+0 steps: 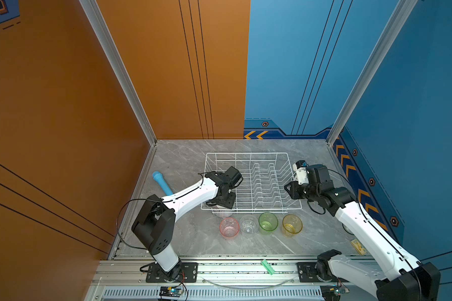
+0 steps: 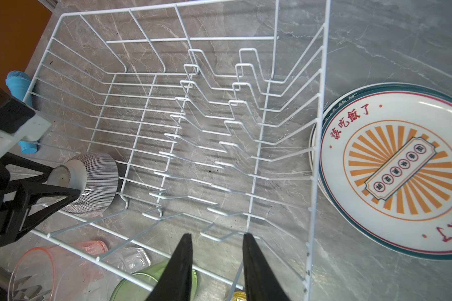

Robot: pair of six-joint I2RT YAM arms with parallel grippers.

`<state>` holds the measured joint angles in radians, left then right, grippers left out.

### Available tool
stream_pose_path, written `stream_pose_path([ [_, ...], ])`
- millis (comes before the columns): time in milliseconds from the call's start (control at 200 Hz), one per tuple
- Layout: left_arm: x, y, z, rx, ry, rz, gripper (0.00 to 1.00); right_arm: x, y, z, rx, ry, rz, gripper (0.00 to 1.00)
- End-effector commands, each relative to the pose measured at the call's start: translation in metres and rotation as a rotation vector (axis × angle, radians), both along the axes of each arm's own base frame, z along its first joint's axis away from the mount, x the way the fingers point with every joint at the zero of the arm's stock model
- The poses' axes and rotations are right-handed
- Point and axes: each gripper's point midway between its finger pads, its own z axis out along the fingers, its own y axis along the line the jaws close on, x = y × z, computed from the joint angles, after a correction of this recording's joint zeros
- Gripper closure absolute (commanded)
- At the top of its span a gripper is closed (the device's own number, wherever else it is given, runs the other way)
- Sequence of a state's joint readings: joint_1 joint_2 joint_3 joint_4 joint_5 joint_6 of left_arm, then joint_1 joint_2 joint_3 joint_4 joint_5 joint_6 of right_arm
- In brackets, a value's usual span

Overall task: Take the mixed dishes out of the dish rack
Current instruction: 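Close the left gripper on the striped bowl's foot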

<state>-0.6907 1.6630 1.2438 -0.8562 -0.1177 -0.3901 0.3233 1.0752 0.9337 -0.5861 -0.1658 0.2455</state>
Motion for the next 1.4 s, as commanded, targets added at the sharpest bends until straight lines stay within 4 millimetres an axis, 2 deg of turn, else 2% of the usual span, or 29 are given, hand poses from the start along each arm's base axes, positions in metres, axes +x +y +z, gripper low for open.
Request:
stream_pose_path([
  [0,-0.003,0.006,-0.007,0.010,0.030,0.002,0.37,0.002,0.003,0.000,0.026,-0.001,-0.003,0.69],
  [466,-0.003,0.006,-0.011,0.014,0.044,-0.015,0.53,0.002,0.004,-0.001,0.031,0.003,-0.002,0.69],
  [716,-0.001,0.002,-0.009,-0.008,0.044,-0.026,0.54,0.002,0.007,0.000,0.041,0.007,0.000,0.69],
  [1051,0.006,-0.005,0.000,-0.051,0.034,-0.039,0.55,0.003,0.025,-0.004,0.051,0.031,0.059,0.69],
  [1397,0.008,-0.011,0.012,-0.113,0.033,-0.045,0.56,-0.006,0.038,-0.006,0.087,0.053,0.119,0.69],
])
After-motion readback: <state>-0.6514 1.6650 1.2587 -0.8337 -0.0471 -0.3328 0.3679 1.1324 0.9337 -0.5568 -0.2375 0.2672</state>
